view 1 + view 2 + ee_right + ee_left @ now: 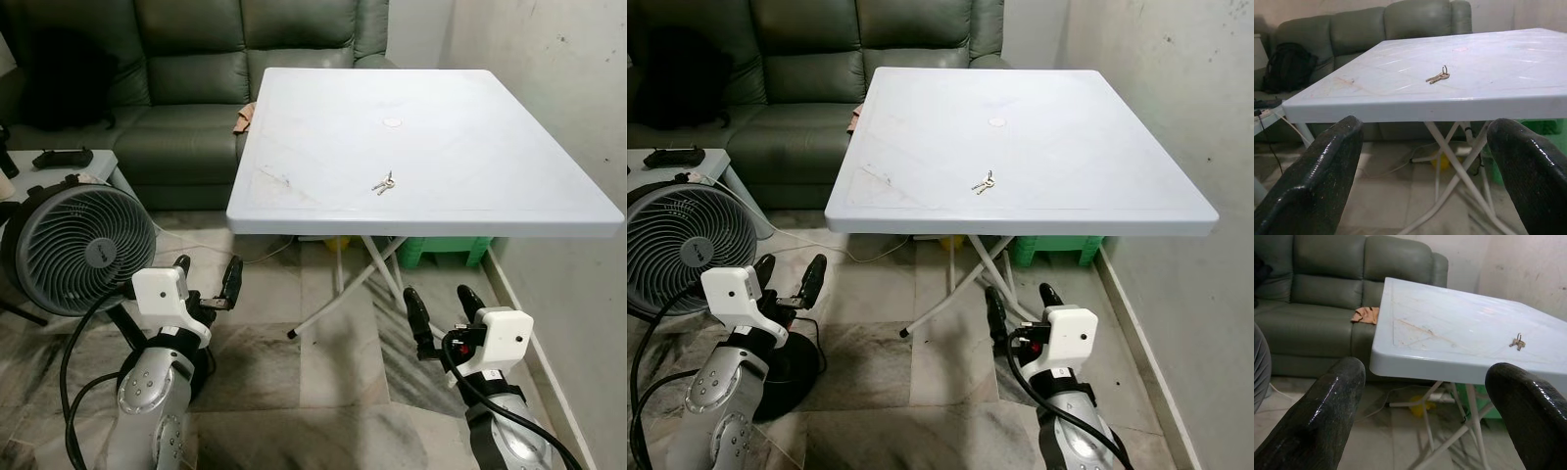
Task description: Hang keys on a hook
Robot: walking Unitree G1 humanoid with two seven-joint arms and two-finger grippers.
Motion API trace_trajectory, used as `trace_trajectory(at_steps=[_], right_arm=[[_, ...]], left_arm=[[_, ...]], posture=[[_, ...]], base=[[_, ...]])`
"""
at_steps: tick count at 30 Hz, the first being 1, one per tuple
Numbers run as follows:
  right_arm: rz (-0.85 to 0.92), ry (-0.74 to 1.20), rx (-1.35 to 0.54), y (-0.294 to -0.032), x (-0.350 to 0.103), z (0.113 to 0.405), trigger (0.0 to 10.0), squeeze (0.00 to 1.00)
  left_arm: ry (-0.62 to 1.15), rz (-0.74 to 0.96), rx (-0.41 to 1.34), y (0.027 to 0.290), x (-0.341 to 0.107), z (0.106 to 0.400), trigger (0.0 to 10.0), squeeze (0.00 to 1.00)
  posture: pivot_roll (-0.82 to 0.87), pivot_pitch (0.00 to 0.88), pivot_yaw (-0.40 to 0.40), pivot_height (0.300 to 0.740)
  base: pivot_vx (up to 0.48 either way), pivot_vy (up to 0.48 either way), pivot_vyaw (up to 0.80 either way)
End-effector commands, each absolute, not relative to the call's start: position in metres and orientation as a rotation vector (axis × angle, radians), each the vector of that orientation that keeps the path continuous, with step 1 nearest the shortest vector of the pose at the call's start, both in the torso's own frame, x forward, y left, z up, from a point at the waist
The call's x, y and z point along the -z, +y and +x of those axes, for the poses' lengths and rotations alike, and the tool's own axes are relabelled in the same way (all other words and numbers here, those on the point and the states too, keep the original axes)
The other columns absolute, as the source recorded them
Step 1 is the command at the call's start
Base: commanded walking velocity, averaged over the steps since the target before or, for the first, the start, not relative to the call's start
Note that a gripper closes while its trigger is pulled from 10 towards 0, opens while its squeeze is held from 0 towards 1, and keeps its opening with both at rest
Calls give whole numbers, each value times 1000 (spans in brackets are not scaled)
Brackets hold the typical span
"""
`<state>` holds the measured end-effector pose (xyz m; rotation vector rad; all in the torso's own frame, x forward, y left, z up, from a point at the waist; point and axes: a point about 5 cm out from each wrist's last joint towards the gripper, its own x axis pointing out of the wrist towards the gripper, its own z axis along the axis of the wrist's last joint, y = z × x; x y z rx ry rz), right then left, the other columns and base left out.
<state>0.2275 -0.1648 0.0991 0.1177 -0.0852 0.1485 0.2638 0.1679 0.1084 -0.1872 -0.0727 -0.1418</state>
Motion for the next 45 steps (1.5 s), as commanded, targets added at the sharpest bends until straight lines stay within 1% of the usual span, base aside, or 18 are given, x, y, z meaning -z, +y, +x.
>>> trace_trajectory(at_steps=[1,6,12,17,25,35,45], right_arm=[[112,-96,-151,-167,-104,230,10000,0],[104,-97,-142,-170,-106,233,10000,0],[83,-114,-149,-173,-112,242,10000,0],[76,-119,-147,-175,-113,245,10000,0],[76,-117,-155,-171,-113,246,10000,0],[75,-124,-141,-173,-115,249,10000,0],[90,-127,-140,-167,-114,249,10000,0]], left_arm=[[-73,-169,151,168,-111,264,10000,0],[-80,-165,176,167,-112,265,10000,0],[-84,-154,174,173,-116,275,10000,0],[-89,-155,184,172,-118,278,10000,0],[-95,-173,211,165,-119,280,10000,0],[-114,-169,220,169,-126,286,10000,0],[-112,-186,241,165,-127,286,10000,0]], posture=[[-42,0,31,740],[-32,0,24,740],[-29,0,21,740],[-28,0,21,740],[-32,0,21,740],[-29,0,25,740],[-30,0,35,740]], base=[[0,0,0],[0,0,0],[0,0,0],[0,0,0],[0,0,0],[0,0,0],[193,49,0]])
